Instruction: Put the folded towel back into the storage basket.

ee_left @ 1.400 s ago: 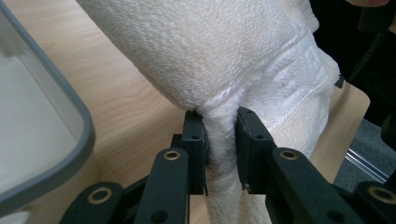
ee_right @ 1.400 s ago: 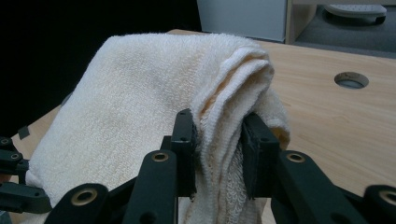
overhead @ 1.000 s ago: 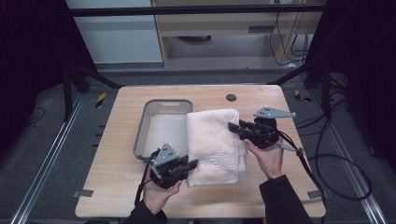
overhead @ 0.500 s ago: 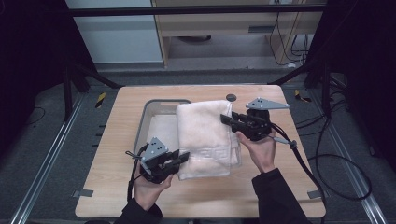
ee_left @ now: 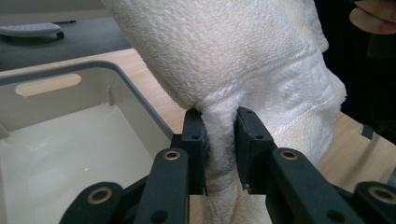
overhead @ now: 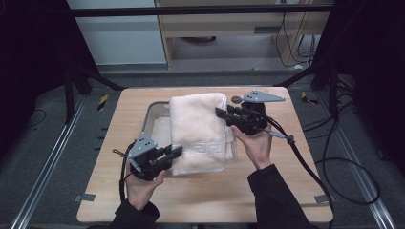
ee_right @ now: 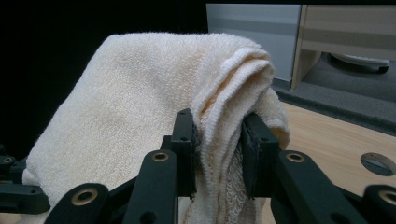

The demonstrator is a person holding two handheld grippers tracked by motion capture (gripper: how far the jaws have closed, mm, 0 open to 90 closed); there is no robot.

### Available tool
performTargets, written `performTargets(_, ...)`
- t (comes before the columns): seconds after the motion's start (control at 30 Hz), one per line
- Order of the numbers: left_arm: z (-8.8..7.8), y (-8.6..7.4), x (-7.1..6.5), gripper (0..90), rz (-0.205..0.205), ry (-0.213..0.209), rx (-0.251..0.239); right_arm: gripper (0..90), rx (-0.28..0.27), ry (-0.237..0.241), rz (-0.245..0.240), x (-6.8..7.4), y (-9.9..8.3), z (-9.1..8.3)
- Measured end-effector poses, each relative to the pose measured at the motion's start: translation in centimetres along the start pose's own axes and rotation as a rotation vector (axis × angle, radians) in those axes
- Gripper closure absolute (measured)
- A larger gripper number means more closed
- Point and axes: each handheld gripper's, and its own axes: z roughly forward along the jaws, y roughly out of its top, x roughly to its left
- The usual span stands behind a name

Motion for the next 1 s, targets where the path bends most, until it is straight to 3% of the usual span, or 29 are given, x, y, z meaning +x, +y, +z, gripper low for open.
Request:
performTargets(0.4,-1.4,0.8,1.0,74.6,-0.025,0.018,-0.058,69.9,-0.028,0.006,-0.017,1.1,1.7,0.7)
performTargets(1.0,-2.4,1.3,3.1,74.6,-0.049,0.071,-0.095,69.9,-0.032,0.014,-0.028,2.2,3.5,2.8)
